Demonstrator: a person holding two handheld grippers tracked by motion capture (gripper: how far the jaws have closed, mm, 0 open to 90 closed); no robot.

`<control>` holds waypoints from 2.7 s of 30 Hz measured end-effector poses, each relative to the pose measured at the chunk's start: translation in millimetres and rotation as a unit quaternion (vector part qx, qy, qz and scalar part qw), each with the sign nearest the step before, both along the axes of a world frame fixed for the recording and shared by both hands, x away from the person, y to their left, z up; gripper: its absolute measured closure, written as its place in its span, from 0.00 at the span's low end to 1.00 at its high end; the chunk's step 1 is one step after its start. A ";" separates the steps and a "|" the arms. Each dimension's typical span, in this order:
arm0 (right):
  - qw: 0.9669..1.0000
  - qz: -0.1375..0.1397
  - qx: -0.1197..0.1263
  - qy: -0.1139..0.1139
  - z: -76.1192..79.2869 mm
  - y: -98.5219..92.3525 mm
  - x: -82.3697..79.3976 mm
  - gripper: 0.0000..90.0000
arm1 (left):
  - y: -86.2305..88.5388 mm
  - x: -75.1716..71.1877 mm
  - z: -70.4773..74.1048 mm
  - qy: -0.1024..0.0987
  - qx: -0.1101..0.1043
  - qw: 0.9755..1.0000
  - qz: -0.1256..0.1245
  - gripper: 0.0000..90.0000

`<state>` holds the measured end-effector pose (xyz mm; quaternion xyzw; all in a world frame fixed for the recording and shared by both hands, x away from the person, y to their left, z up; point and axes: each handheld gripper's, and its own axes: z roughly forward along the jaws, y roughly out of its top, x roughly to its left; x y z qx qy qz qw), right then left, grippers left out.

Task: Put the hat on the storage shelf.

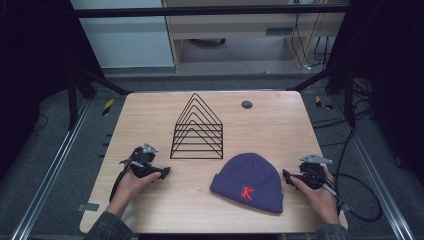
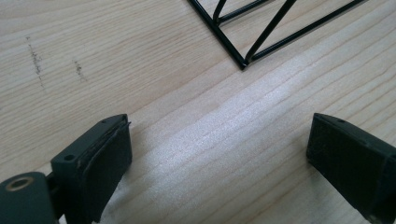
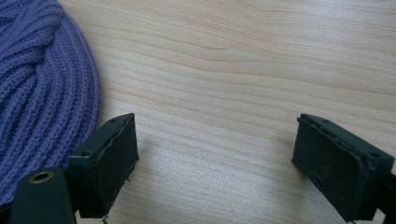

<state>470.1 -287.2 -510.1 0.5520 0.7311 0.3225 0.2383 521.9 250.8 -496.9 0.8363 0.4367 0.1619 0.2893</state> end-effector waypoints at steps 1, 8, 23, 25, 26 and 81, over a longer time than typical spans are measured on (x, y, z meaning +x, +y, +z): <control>1.000 -0.002 0.001 0.002 0.3 0.5 0.6 0.15 | 0.0 -1.1 -0.3 -0.001 0.000 1.000 0.000 0.06; 1.000 -0.009 0.002 0.020 4.7 -0.1 5.5 0.19 | 0.1 -5.7 -0.9 -0.001 0.001 1.000 -0.002 0.04; 0.999 0.040 0.005 -0.011 38.3 26.3 7.2 0.40 | -0.6 -8.6 -2.3 0.000 0.001 1.000 -0.009 0.00; 0.998 0.058 0.012 -0.008 43.5 34.9 9.5 0.45 | -0.6 -8.6 -2.4 0.000 0.001 1.000 -0.009 0.00; 0.997 0.071 0.009 -0.005 46.0 39.4 11.7 0.47 | -0.5 -8.4 -2.4 -0.001 0.002 1.000 -0.010 0.00; 0.966 0.256 -0.017 -0.013 136.2 109.4 1.3 0.90 | 3.4 -20.6 16.7 -0.040 -0.034 0.998 -0.022 0.07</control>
